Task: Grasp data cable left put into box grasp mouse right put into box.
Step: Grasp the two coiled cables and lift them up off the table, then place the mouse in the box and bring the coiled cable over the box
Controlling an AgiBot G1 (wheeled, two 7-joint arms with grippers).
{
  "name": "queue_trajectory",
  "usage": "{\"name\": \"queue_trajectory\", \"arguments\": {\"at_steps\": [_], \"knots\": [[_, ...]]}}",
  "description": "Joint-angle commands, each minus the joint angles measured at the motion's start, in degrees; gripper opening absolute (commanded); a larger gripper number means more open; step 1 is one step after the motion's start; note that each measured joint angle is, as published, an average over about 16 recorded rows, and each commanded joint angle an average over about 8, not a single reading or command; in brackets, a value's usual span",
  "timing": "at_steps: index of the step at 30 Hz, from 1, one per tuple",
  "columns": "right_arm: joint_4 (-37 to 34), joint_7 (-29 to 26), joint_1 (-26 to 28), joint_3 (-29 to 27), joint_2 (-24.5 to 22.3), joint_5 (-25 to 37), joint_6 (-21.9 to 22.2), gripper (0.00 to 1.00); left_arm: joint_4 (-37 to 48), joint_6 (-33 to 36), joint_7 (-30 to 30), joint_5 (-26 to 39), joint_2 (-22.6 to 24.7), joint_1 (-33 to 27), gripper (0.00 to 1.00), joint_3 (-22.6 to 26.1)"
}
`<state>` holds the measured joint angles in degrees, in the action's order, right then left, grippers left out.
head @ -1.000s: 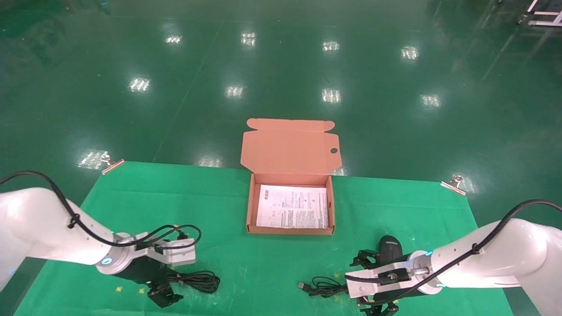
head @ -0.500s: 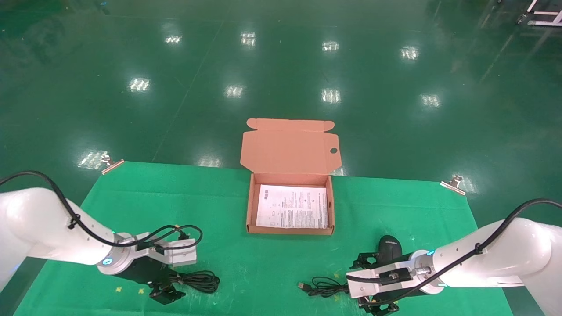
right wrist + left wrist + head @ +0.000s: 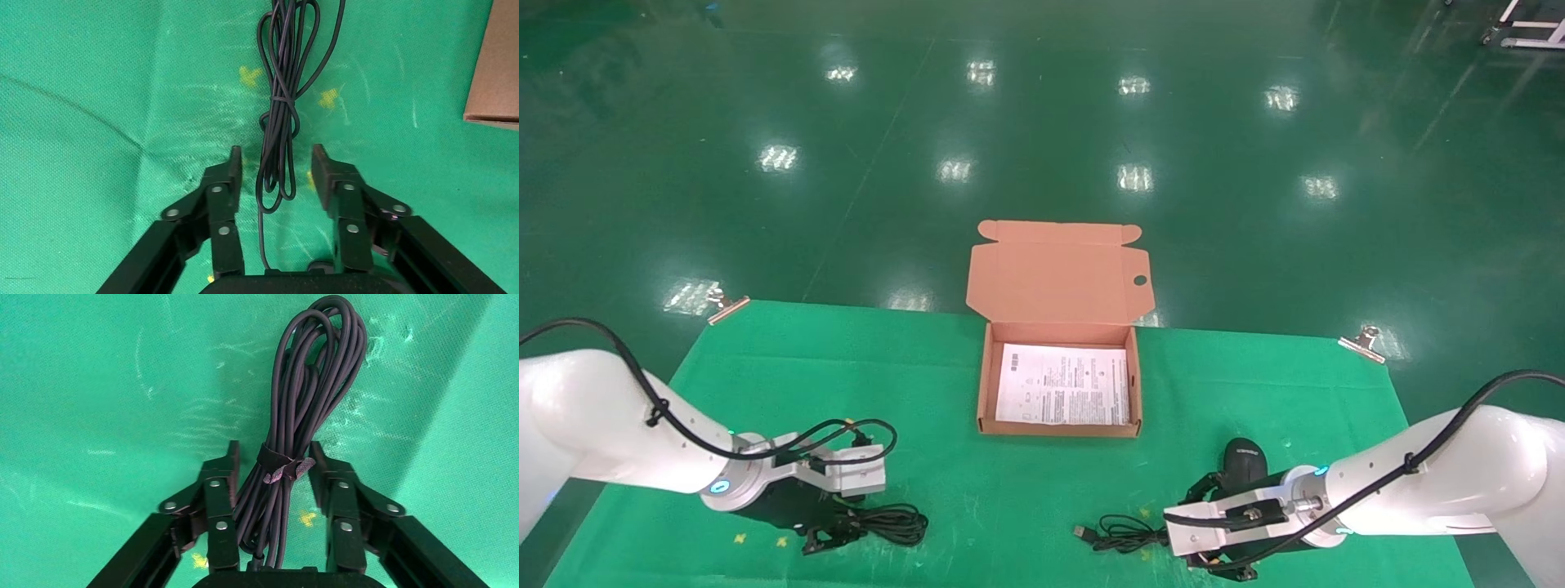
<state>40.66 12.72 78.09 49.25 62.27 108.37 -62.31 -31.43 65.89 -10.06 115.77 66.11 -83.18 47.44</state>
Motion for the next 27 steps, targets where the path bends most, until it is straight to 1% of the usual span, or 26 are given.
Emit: {"name": "queue_trajectory", "arguments": {"at_steps": [1, 11, 16, 20, 24, 27], "knots": [[0.0, 0.0, 0.0, 0.0, 0.0, 0.0, 0.0, 0.00, 0.0, 0.0, 0.0, 0.0, 0.0, 0.0, 0.00, 0.0], [0.1, -0.2, 0.1, 0.0, -0.2, 0.2, 0.1, 0.00, -0.2, 0.1, 0.0, 0.0, 0.0, 0.0, 0.00, 0.0], [1.9, -2.8, 0.6, -1.0, -2.0, 0.2, 1.6, 0.00, -1.7, 0.5, 1.1, -0.9, -1.0, -0.1, 0.00, -0.4], [7.2, -7.4, 1.6, -3.1, -5.8, -0.2, 3.0, 0.00, -5.5, 1.0, 2.3, -2.1, -3.1, -0.8, 0.00, -1.4], [15.4, -12.5, 3.4, -5.5, -10.5, 0.0, 4.0, 0.00, -11.7, 0.7, 2.2, -2.8, -5.9, -1.9, 0.00, -2.6], [21.2, -15.8, 5.3, -7.0, -12.6, 0.7, 4.9, 0.00, -17.3, -0.3, 1.2, -2.8, -7.7, -2.5, 0.00, -3.5]]}}
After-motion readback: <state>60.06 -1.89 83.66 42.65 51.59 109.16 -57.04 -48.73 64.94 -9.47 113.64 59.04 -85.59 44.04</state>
